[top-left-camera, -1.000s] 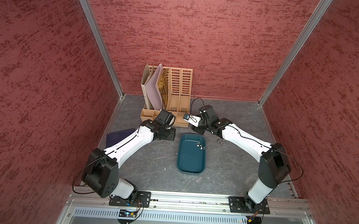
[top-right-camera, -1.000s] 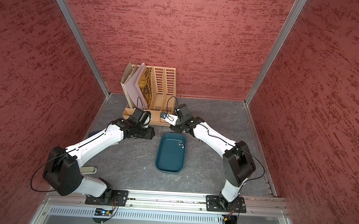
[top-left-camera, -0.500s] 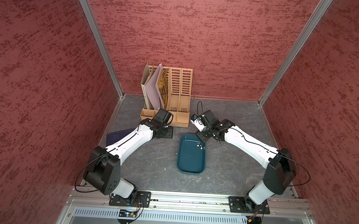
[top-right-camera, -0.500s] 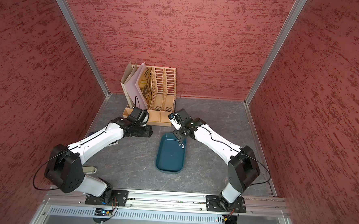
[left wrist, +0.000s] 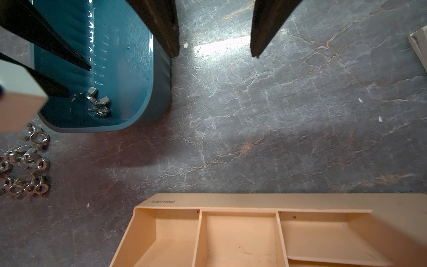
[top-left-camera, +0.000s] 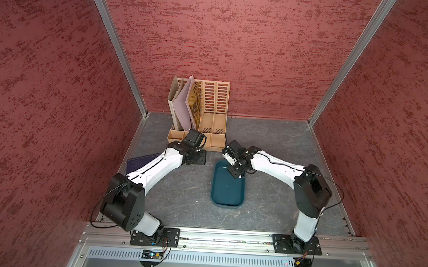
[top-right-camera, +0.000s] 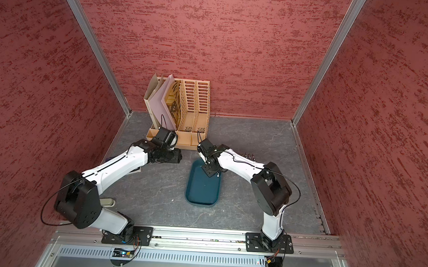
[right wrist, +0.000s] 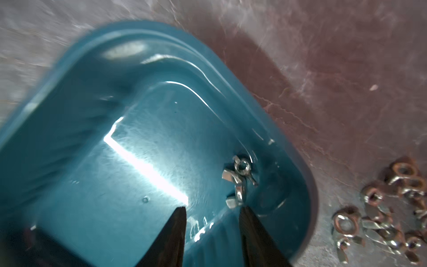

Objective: Take out the wing nut from the storage box
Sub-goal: Pick up the wing nut from the storage box.

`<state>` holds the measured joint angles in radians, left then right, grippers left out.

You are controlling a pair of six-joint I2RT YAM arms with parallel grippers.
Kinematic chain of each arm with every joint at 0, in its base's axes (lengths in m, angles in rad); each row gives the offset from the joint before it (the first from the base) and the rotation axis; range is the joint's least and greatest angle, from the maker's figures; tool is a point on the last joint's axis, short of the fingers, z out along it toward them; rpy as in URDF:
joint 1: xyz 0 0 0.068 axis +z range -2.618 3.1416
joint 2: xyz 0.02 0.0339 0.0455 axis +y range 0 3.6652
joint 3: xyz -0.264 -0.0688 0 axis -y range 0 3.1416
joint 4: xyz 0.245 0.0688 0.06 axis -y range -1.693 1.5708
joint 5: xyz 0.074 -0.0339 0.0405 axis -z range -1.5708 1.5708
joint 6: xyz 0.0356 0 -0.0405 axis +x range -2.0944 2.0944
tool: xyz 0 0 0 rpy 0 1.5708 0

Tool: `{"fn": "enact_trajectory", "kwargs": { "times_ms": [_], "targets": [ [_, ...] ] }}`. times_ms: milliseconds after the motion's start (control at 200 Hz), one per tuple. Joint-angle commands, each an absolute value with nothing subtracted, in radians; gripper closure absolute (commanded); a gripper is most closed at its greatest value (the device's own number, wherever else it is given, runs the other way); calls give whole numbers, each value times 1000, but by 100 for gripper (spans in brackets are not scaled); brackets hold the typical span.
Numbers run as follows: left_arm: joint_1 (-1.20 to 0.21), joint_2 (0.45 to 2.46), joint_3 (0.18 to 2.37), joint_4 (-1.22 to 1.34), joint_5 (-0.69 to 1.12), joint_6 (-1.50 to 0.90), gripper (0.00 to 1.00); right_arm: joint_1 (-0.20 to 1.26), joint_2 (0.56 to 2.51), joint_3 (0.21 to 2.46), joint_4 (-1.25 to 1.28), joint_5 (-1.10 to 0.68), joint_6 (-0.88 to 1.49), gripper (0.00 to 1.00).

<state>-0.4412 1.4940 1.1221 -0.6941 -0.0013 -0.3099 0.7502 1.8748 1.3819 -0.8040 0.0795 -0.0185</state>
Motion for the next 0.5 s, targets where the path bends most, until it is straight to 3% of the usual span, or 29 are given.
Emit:
{"fn": "enact_trajectory", "kwargs": {
  "times_ms": [0,496],
  "targets": [
    [-429,1479,1108,-678,-2,-318,47,756,1890,1415,-801,148,-6,58],
    [-417,1460,1091,-681,0,-320,46,744,2002,1496,-808,194,-61,61]
  ]
}}
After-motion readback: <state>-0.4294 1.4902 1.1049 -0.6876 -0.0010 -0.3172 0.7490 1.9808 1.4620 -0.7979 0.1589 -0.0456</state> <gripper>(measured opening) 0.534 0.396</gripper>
